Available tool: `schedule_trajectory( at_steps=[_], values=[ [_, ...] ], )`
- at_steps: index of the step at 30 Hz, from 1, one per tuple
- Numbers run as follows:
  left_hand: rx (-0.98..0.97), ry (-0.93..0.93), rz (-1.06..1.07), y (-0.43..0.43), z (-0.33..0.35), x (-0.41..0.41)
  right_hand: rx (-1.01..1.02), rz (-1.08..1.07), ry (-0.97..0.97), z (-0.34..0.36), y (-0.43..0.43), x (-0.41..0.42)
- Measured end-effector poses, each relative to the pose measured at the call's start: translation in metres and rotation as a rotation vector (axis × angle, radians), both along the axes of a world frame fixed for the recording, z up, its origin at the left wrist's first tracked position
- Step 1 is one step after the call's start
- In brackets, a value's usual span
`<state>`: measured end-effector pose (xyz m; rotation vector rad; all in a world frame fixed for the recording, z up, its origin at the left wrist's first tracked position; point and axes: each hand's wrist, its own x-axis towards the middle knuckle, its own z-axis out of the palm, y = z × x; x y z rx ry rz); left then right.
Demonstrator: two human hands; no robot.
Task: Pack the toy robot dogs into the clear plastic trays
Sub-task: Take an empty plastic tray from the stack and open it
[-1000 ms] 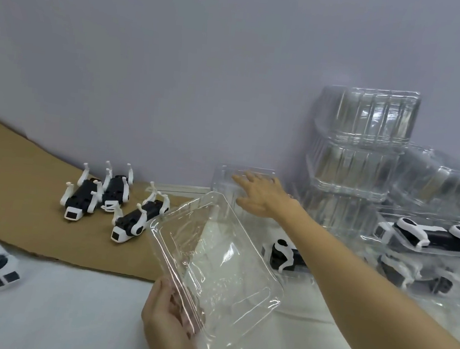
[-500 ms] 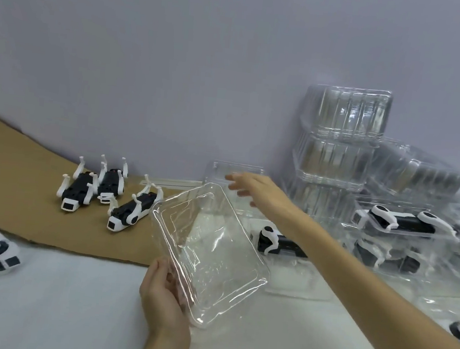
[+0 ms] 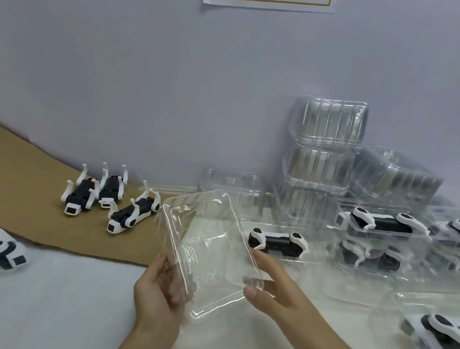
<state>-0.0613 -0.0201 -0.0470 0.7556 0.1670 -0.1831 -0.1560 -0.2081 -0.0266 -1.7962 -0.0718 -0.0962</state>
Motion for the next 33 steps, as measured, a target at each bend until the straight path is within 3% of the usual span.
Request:
schedule_trajectory(
  at_steps=[7, 12, 16, 20, 22, 24, 28, 33],
  values=[
    [-0.024, -0.140, -0.398, 0.019, 0.022, -0.002, 0.238, -0.091, -0.053, 0.011, -0.007, -0.002],
    [0.300, -0.206, -0.638, 0.019, 0.018, 0.001, 0.377, -0.120, -0.057, 0.024, -0.022, -0.006],
    [0.752, -0.393, -0.817, 0.024, 0.013, 0.001, 0.299, -0.117, 0.047, 0.033, -0.033, -0.007],
    [0.837, -0.336, -0.897, 0.018, 0.015, -0.003, 0.032, 0.067, 0.162, 0.026, -0.039, -0.013],
    [0.804, -0.244, -0.777, 0.013, 0.014, -0.002, 0.010, 0.078, 0.218, 0.021, -0.039, -0.015],
    [0.814, -0.193, -0.498, 0.012, 0.009, 0.004, 0.029, 0.060, 0.258, 0.017, -0.039, -0.013],
    [0.992, -0.322, 0.147, 0.024, 0.001, 0.018, -0.076, 0.021, 0.350, 0.016, -0.042, -0.014],
    [0.856, -0.221, 0.332, 0.028, -0.010, 0.028, -0.279, -0.182, 0.360, 0.018, -0.038, -0.015]
  ],
)
